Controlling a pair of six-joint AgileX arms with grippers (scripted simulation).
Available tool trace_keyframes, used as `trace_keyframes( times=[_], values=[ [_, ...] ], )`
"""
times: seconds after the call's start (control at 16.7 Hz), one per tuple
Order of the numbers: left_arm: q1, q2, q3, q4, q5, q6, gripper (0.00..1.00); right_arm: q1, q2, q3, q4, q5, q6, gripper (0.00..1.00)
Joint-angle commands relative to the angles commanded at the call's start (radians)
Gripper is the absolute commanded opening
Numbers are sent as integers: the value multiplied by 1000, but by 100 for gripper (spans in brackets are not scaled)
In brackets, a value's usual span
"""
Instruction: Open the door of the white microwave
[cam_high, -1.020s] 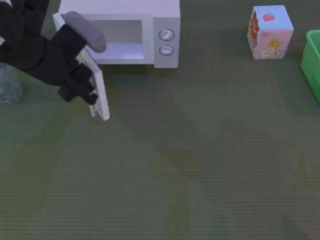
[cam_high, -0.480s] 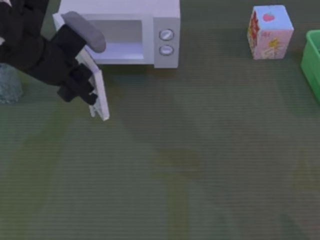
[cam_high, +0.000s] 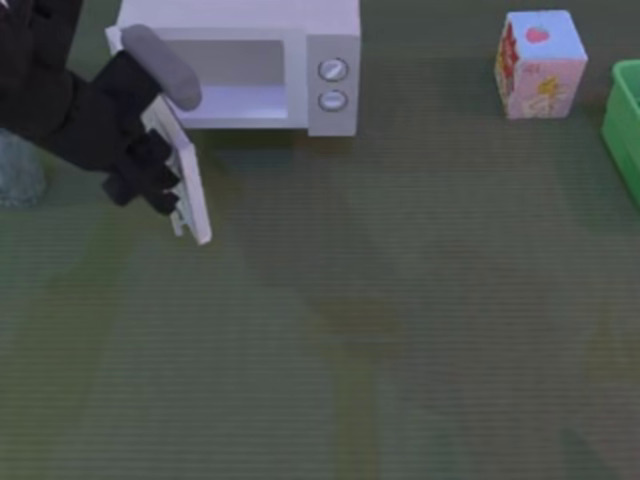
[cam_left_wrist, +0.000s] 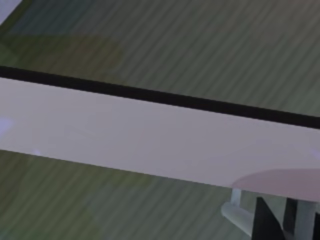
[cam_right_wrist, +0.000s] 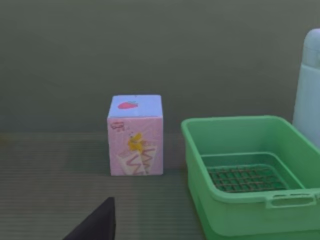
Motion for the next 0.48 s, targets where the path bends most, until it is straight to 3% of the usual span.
trace_keyframes(
  times=[0.3,0.48],
  values=[
    [51,-1,3,-46,52,120,0,0,0,0,0,0,0,100],
    [55,-2,4,-49,56,129,0,0,0,0,0,0,0,100]
  ],
)
